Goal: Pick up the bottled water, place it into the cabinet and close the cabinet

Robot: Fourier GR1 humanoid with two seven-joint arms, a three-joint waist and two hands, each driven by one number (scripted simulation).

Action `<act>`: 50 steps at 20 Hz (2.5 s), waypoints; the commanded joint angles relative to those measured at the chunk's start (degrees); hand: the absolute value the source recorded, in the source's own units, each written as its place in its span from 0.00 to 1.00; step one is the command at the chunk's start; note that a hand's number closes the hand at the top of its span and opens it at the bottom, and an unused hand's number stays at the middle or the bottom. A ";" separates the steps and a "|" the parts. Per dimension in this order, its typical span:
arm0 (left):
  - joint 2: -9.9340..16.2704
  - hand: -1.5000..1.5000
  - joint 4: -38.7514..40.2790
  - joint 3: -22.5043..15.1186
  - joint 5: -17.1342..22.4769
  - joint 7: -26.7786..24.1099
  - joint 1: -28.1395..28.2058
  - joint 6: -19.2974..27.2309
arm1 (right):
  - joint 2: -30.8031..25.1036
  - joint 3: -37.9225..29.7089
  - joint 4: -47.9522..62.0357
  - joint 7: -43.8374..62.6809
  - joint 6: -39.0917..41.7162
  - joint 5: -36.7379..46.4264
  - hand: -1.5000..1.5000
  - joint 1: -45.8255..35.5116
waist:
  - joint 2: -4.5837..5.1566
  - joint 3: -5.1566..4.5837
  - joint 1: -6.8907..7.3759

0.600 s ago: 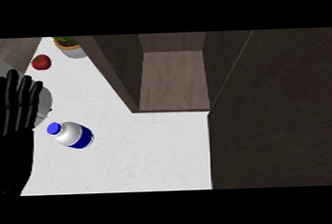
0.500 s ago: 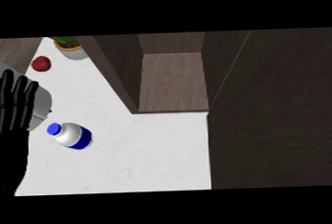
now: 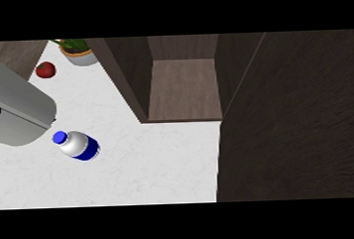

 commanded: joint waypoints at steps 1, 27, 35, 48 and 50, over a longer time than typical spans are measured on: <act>1.33 0.00 0.07 3.24 5.66 3.12 0.45 -1.34 | -0.55 2.41 -9.17 7.45 0.84 -2.33 0.00 2.09 | -0.03 -0.01 -0.47; -1.87 0.00 5.55 5.78 -2.67 5.52 4.77 -8.76 | 3.59 18.38 -16.63 20.41 -7.75 12.28 0.00 -1.46 | 0.07 -0.03 -0.63; -0.50 0.00 18.59 8.45 -5.63 -0.69 0.33 -9.73 | 0.99 26.30 -19.84 17.25 -8.80 15.88 0.00 5.41 | -0.12 -0.03 -1.32; 2.08 0.00 48.97 7.14 -16.55 -16.00 -8.38 -11.85 | -1.90 20.03 -19.97 17.49 -10.25 10.09 0.00 2.44 | 0.10 -0.02 -1.37; 1.82 0.00 53.87 6.81 -16.85 -19.41 -9.11 -13.31 | 1.08 22.51 -17.80 19.91 -13.30 13.84 0.00 -1.99 | 0.12 -0.07 -1.13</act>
